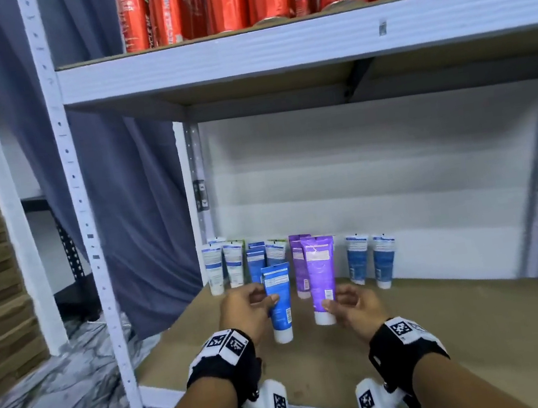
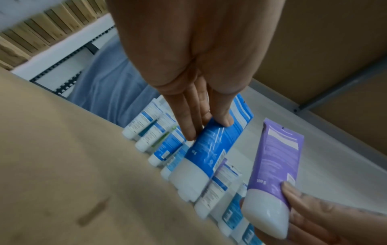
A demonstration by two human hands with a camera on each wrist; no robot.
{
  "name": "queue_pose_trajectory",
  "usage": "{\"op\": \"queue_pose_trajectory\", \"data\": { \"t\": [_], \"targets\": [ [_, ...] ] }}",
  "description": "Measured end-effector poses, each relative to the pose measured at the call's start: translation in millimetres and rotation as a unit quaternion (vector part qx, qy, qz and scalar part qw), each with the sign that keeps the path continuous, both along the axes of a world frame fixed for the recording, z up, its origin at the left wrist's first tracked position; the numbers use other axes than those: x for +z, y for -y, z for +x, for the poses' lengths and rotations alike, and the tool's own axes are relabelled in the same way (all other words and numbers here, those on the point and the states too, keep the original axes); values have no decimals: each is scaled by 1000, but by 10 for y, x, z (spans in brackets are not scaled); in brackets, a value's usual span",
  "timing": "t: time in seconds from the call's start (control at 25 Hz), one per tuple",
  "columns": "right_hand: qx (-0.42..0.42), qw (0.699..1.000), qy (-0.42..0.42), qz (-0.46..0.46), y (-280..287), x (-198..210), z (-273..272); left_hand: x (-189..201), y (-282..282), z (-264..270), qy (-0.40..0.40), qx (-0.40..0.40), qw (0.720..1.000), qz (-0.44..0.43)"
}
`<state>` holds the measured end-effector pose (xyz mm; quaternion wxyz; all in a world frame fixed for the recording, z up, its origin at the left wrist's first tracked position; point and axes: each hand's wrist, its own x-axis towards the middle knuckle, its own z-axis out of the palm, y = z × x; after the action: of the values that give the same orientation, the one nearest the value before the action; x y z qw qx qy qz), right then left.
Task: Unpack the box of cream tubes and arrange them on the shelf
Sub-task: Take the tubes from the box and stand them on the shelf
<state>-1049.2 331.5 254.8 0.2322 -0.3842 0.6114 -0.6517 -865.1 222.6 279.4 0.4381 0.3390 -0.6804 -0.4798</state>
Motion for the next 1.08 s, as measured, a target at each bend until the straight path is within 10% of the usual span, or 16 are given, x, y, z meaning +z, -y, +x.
{"op": "queue_pose_trajectory", "data": {
  "t": [0.52,1.08],
  "targets": [
    [-68,979,-129,142,-210,-346,-1246,-291,138,-1514,101,-73,992,-23],
    [-126,889,-295,326,221,-193,-1846,-386,308,-2397,174,-1,978,-114]
  ]
}}
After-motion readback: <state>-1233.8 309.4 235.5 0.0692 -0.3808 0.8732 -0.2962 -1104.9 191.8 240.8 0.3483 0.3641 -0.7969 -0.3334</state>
